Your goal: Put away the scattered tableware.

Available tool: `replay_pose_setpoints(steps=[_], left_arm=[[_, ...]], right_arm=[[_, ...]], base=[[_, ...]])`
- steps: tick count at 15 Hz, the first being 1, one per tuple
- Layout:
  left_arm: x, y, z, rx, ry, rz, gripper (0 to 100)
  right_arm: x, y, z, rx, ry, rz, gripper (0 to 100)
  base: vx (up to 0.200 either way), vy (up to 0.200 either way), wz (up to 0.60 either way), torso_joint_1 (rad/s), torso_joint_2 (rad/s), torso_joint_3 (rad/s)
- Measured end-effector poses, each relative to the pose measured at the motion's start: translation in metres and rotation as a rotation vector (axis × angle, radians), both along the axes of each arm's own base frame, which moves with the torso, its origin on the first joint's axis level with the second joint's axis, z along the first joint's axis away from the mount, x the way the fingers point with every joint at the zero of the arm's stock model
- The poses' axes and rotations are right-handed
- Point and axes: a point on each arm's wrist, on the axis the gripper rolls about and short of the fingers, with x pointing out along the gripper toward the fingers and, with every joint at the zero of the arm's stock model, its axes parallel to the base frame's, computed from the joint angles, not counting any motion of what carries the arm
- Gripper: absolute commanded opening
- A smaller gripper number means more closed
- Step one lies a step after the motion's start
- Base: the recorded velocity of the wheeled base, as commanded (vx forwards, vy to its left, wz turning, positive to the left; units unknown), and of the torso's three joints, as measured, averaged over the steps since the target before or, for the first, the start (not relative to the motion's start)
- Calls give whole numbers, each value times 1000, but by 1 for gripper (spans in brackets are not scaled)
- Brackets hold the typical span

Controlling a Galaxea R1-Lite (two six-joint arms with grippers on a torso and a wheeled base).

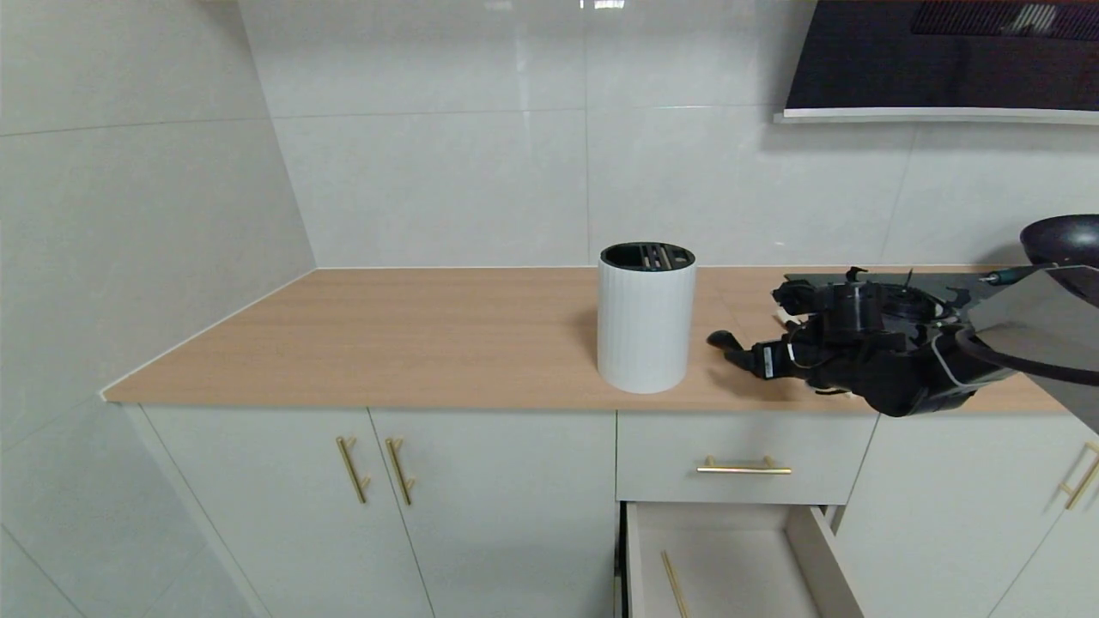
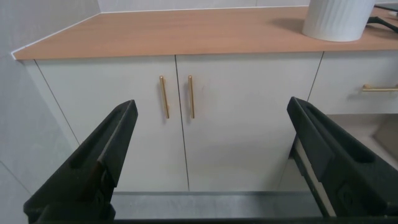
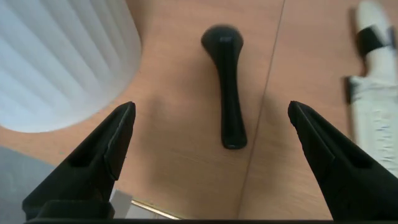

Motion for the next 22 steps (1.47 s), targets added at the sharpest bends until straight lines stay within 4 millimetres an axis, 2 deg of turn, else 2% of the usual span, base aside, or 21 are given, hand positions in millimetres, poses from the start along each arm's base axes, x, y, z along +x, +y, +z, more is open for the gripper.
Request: replay_pose_setpoints(steps=[7, 22], left_arm=[[0, 0, 0, 0, 0, 0, 100], [0, 0, 0, 0, 0, 0, 100]], right_arm=[[8, -1, -23, -12, 65, -9, 100], [20, 0, -37, -42, 63, -71, 100]], base=[[0, 0, 0, 0, 0, 0], [0, 0, 0, 0, 0, 0]])
